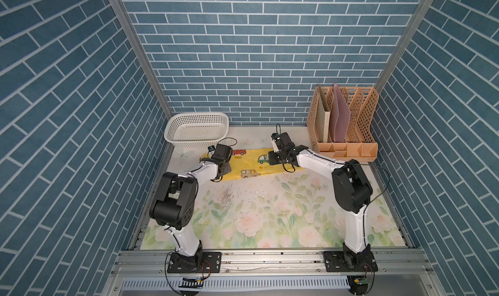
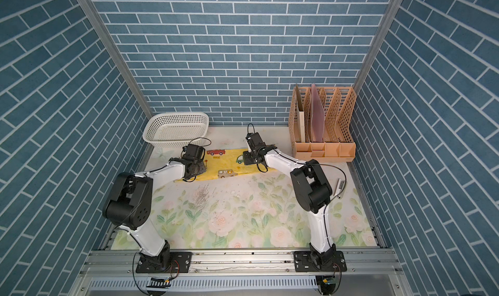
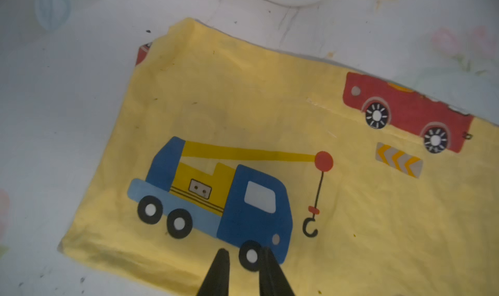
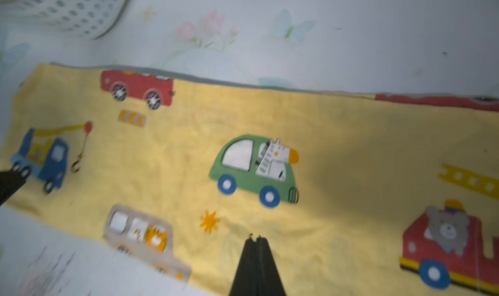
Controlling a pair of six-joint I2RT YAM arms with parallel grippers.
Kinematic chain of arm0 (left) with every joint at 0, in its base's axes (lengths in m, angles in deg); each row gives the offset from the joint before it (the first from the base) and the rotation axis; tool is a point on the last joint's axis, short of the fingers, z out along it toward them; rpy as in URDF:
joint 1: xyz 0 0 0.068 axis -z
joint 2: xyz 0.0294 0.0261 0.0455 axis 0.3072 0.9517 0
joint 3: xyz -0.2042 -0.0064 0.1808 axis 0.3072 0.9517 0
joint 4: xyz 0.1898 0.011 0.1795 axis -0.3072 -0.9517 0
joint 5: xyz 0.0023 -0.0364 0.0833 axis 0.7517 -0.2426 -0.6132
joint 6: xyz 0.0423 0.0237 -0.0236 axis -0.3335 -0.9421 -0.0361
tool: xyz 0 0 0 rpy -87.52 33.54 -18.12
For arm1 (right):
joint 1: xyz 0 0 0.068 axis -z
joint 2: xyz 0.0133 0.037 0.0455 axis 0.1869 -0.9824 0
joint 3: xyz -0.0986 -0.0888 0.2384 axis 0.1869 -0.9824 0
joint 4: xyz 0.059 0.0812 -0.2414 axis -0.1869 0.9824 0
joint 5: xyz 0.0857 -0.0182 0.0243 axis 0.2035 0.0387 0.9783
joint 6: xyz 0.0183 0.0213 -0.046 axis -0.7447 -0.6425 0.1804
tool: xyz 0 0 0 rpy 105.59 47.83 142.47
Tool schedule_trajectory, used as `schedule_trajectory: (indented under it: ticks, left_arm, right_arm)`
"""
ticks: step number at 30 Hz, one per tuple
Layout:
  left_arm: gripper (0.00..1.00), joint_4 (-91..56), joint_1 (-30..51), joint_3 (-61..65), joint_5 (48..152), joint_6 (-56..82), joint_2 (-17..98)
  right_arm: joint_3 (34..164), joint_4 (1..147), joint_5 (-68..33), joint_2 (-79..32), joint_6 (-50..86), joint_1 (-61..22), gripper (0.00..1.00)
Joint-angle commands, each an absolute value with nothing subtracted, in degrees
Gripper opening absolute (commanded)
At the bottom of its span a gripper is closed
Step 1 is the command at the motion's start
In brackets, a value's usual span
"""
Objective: Roll up the pillowcase
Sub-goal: Adjust the pillowcase at the center of the board.
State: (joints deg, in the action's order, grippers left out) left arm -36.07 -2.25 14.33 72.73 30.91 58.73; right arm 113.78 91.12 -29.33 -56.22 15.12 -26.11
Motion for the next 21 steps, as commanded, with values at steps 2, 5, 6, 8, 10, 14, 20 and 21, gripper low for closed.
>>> schedule_trajectory:
  ticks: [2, 5, 6, 8, 10, 14, 20, 21]
  left_arm:
    - [0.24, -38.2, -1.7, 12.6, 70.0, 32.1, 61.9]
    - [0.24, -38.1, -1.7, 14.3, 69.5, 34.3, 63.0]
    - [0.24, -37.7, -1.8, 15.0, 69.9, 34.6, 63.2]
    - [0.24, -37.1, -1.7, 15.5, 71.0, 34.8, 64.1]
    - [0.24, -37.3, -1.7, 15.2, 71.2, 34.5, 65.2]
    - [0.24, -38.1, -0.5, 12.7, 69.5, 32.2, 67.5]
    - [0.26, -36.1, 2.3, 4.8, 69.1, 27.6, 73.6]
    - [0.26, -36.2, 3.1, 2.4, 69.1, 26.7, 75.1]
  right_arm:
    - [121.3, 99.5, -38.5, -64.3, 18.5, -25.6, 0.00]
    - [125.7, 102.7, -40.2, -68.1, 20.2, -24.7, 0.00]
    - [126.2, 103.2, -40.5, -68.7, 20.4, -24.3, 0.00]
    - [126.2, 103.5, -40.7, -69.5, 20.8, -23.3, 0.00]
    - [124.3, 103.7, -39.4, -69.4, 20.8, -22.4, 0.00]
    - [111.8, 99.8, -30.9, -64.1, 18.1, -21.0, 0.00]
    - [90.6, 92.6, -25.6, -51.5, 14.3, -21.4, 0.00]
    - [88.3, 92.0, -24.6, -50.3, 13.9, -21.7, 0.00]
